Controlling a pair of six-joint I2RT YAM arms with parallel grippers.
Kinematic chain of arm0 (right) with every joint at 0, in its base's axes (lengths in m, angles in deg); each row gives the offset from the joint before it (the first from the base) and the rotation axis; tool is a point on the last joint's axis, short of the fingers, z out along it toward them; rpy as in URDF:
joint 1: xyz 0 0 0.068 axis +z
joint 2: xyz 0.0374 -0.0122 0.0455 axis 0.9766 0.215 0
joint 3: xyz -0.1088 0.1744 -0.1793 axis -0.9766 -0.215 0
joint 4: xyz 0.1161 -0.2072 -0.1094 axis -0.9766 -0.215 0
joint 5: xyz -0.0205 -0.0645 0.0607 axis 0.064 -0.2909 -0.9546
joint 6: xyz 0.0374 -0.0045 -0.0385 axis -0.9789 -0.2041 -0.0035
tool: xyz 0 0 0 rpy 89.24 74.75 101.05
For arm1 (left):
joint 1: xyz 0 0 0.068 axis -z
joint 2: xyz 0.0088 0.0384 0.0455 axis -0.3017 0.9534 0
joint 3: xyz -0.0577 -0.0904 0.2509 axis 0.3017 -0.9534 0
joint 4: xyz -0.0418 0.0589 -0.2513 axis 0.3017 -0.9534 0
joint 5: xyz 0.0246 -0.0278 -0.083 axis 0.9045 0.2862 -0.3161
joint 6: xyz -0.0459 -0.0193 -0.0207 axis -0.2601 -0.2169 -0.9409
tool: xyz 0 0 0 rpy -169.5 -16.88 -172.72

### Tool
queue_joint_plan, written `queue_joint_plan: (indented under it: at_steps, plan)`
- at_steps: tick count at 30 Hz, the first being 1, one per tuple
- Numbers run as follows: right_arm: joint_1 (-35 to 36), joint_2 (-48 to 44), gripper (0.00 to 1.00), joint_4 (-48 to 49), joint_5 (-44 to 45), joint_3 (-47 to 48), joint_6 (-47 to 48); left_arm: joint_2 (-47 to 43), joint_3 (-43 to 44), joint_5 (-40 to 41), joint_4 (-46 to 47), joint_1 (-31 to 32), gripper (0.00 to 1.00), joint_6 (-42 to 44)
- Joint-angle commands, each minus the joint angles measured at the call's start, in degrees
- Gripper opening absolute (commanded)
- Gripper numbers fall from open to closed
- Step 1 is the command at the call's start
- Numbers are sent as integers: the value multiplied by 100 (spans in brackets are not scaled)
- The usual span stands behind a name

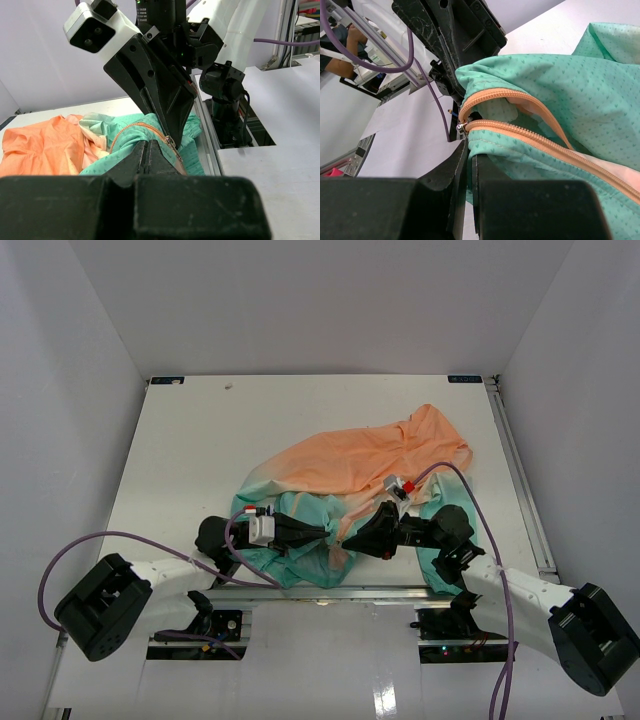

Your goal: Zip up the jacket

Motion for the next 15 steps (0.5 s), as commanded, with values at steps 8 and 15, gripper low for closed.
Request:
queue_joint_plan:
  at_steps: [8, 15]
  plan:
    - [-57, -199, 8, -106, 67, 131, 6, -194, 32, -152, 294, 46, 0, 349]
    - [-57, -254, 8, -349, 107, 250, 53, -166, 53, -135, 85, 83, 0, 530]
